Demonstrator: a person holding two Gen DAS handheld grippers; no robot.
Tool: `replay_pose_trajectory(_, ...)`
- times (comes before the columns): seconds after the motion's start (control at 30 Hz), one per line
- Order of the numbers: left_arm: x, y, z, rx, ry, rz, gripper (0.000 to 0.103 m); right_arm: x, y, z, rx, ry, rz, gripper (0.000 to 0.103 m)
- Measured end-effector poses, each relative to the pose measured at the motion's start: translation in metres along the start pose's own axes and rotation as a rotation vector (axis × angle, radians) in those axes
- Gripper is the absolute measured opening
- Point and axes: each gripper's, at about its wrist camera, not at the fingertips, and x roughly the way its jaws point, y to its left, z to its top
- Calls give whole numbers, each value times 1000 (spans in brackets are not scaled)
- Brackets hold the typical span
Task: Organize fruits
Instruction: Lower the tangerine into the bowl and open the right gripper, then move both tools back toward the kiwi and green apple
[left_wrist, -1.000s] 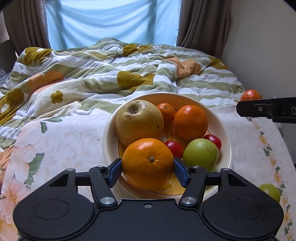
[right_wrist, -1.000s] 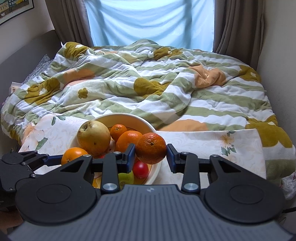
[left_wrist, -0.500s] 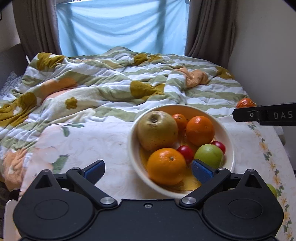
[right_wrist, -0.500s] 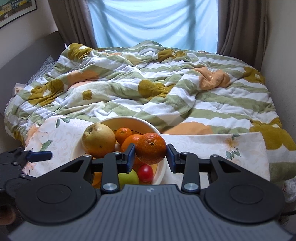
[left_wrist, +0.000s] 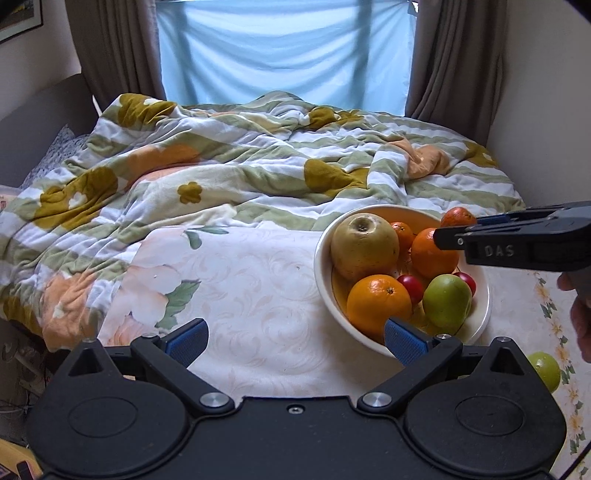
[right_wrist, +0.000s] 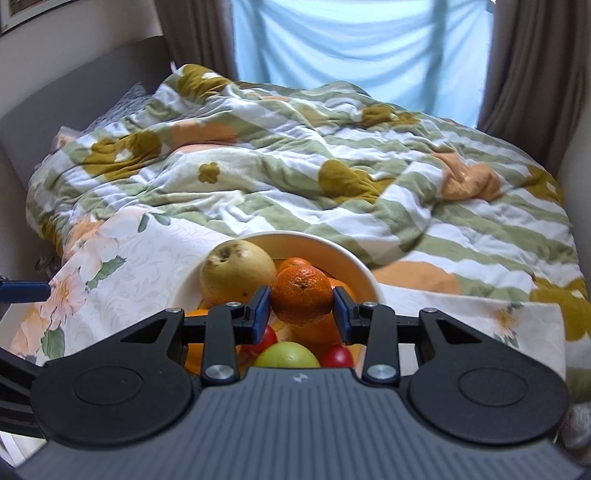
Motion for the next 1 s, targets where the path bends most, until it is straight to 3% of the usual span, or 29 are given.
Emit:
replay_pose_trajectory(0.5,-7,14,-17,-83,11,19,103,33,20,-12,-103,18,46,52)
replay_pose_trajectory(0.57,-7,14,-18,-82,10,15,103,31,24,-12,-129,8,36,58)
replay_pose_trajectory(0.63,-9,13,-19,-81,10,11,103,28,28,-13,-146,1,21,73)
replay_pose_trajectory(0.67,-10,13,-20,-81,8,10,103,24,29,-15,-148,-7,15,92)
replay_pose_trajectory(0.7,-12,13,-20,-81,6,9,103,21,30,-16,-150,-21,11,103)
replay_pose_trajectory(1.0,-38,16,-20,-74,-39,-8,103,-13,42,-15,-162,-48,-11,103)
